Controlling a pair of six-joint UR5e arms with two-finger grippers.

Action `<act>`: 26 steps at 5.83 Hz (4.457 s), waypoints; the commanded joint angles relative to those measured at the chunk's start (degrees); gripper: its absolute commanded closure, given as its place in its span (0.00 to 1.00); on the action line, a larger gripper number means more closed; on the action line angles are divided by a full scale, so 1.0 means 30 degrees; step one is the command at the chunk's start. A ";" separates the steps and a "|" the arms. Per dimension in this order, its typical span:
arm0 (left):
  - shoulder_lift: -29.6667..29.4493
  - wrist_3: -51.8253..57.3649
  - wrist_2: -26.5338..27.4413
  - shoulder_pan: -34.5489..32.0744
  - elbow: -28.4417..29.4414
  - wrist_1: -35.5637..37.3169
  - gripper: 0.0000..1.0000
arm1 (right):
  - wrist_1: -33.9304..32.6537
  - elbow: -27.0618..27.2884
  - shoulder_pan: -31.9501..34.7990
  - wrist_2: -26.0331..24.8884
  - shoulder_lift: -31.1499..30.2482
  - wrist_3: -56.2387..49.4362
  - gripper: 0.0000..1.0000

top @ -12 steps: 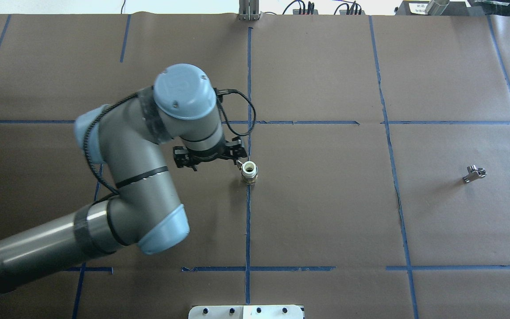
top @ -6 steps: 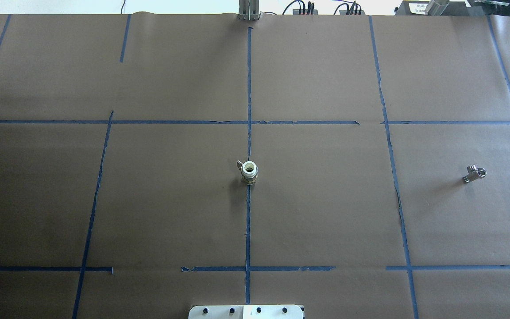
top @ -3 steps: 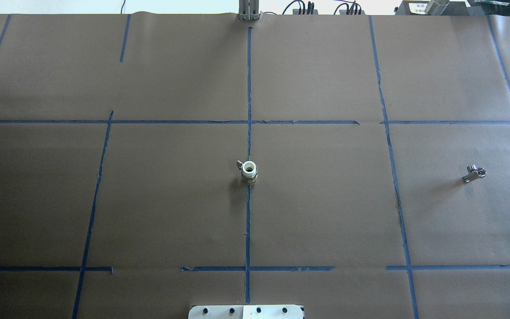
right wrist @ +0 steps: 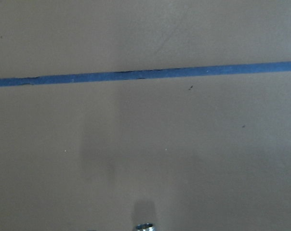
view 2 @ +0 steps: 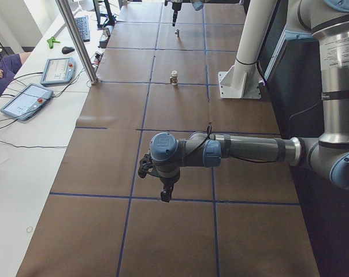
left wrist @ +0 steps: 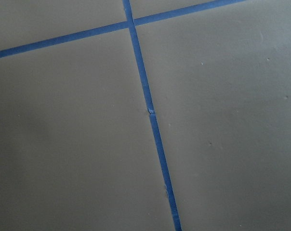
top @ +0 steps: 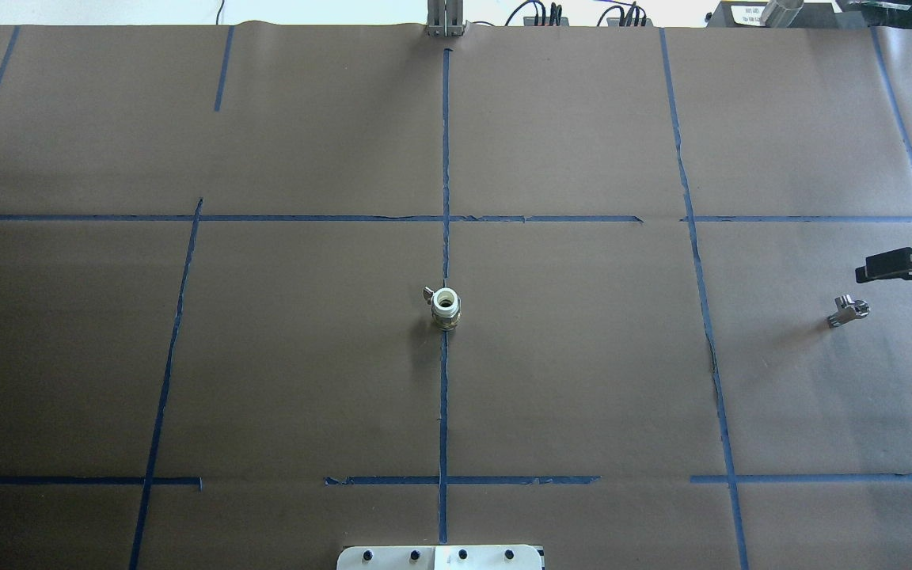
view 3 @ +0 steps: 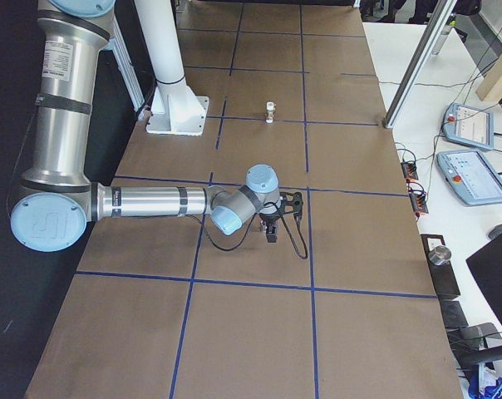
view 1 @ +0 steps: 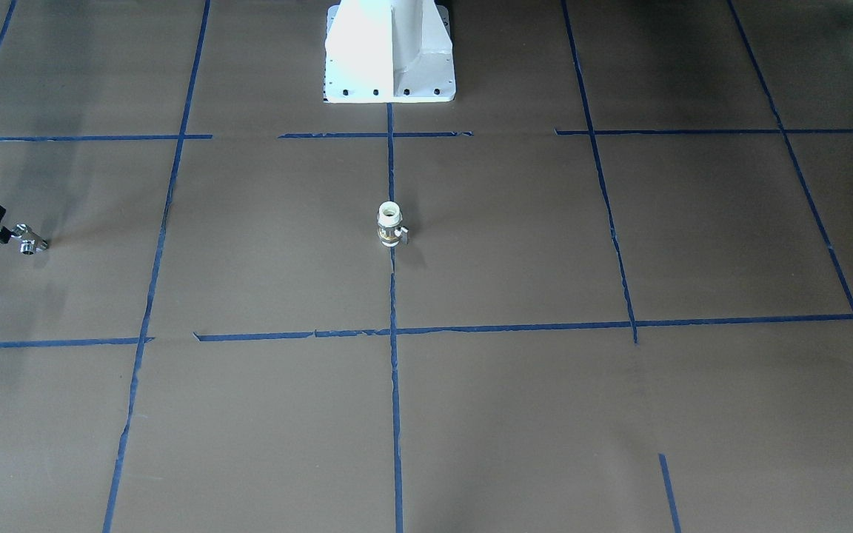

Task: Assemble PPR valve and pipe with both arms
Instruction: 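Lower the right gripper onto the chrome valve piece and grasp it, then carry the chrome valve with the right gripper above the white fitting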

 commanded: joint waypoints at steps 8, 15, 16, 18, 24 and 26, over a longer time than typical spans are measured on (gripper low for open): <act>0.0002 0.0001 -0.0004 -0.0002 -0.0028 -0.0001 0.00 | -0.0017 0.0467 -0.2369 -0.1799 -0.0503 -0.1067 0.18; 0.0031 -0.0028 -0.0004 -0.0002 -0.0029 -0.0001 0.00 | -0.0163 0.0554 -0.1582 -0.1537 -0.0476 -0.1069 1.00; 0.0002 -0.0579 0.0025 -0.0002 0.0001 0.0028 0.00 | -0.2020 0.1280 -0.1375 -0.1449 0.0367 -0.1011 1.00; 0.0090 -0.1493 0.0025 -0.0002 0.0030 0.0057 0.00 | -1.1894 0.4671 -0.1197 -0.1448 0.5184 -0.0573 1.00; -0.0086 -0.1610 -0.0004 -0.0002 0.0353 -0.0001 0.00 | -1.9059 0.2850 -0.7723 -0.4283 1.7764 1.4266 1.00; -0.0057 -0.1610 -0.0004 -0.0002 0.0177 -0.0001 0.00 | -1.9060 -0.1358 -0.8897 -0.6126 2.1307 1.6992 1.00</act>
